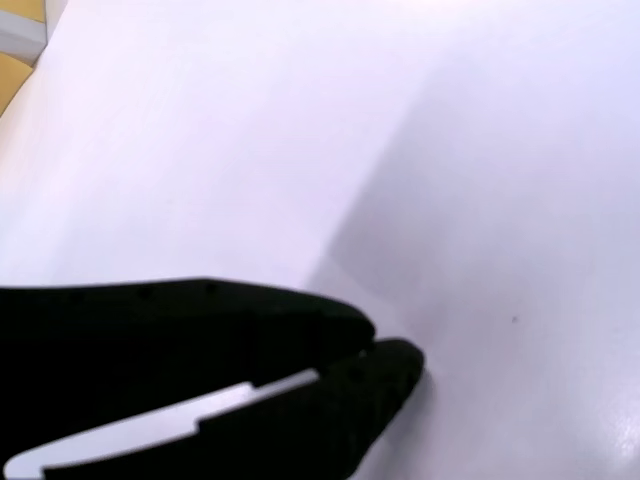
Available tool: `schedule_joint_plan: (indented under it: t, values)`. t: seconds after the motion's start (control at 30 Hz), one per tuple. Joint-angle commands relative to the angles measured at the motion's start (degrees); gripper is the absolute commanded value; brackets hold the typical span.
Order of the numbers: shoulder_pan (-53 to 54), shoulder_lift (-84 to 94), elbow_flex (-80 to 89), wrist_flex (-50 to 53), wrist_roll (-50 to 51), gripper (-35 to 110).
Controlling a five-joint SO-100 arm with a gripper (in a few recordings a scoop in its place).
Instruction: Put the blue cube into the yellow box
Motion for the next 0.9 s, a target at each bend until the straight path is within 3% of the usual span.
schedule_joint_plan:
  t: [0.0, 0.5, 0.67, 0.87]
  values:
    - [-1.32, 1.58, 1.49, 0.79, 1.67, 0]
    - [-0.62, 1.58, 1.49, -0.62, -0.53, 0]
    - [6.06, 0.0, 1.49, -12.92, -3.34, 4]
    - [14.77, -12.04, -2.55, -33.4, -2.72, 20]
